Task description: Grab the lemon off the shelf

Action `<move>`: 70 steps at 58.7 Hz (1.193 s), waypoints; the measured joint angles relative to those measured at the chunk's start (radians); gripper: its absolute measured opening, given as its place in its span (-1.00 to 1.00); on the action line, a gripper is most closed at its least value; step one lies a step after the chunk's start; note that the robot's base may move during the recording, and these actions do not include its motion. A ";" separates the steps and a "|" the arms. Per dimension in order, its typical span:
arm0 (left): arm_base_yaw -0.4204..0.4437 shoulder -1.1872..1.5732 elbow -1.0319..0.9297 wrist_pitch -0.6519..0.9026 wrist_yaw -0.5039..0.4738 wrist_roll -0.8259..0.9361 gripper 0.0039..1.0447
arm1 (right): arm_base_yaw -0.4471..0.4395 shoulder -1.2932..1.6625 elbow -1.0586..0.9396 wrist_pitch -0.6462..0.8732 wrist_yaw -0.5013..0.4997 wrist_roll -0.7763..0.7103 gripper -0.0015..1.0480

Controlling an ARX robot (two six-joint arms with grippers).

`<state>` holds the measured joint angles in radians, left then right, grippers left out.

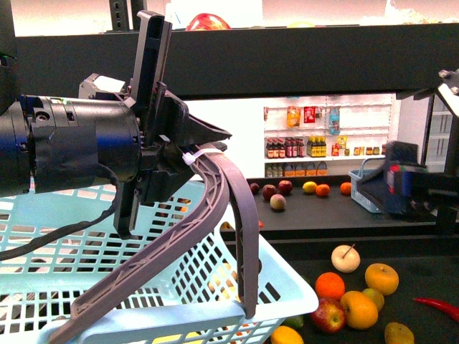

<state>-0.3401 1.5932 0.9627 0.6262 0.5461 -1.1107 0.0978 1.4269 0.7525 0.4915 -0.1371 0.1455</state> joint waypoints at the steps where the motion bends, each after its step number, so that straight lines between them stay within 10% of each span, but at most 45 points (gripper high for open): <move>1: 0.000 0.000 0.000 0.000 0.000 0.000 -0.84 | -0.006 -0.007 -0.021 0.010 0.005 0.000 0.86; 38: 0.000 0.010 0.000 0.000 -0.001 0.000 -0.84 | -0.012 0.179 -0.129 0.130 0.064 -0.021 0.86; 70: -0.001 0.010 0.000 0.000 0.001 -0.002 -0.84 | 0.006 0.798 0.296 -0.002 0.031 0.021 0.86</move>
<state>-0.3408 1.6035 0.9630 0.6262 0.5472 -1.1122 0.1040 2.2250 1.0489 0.4892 -0.1066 0.1661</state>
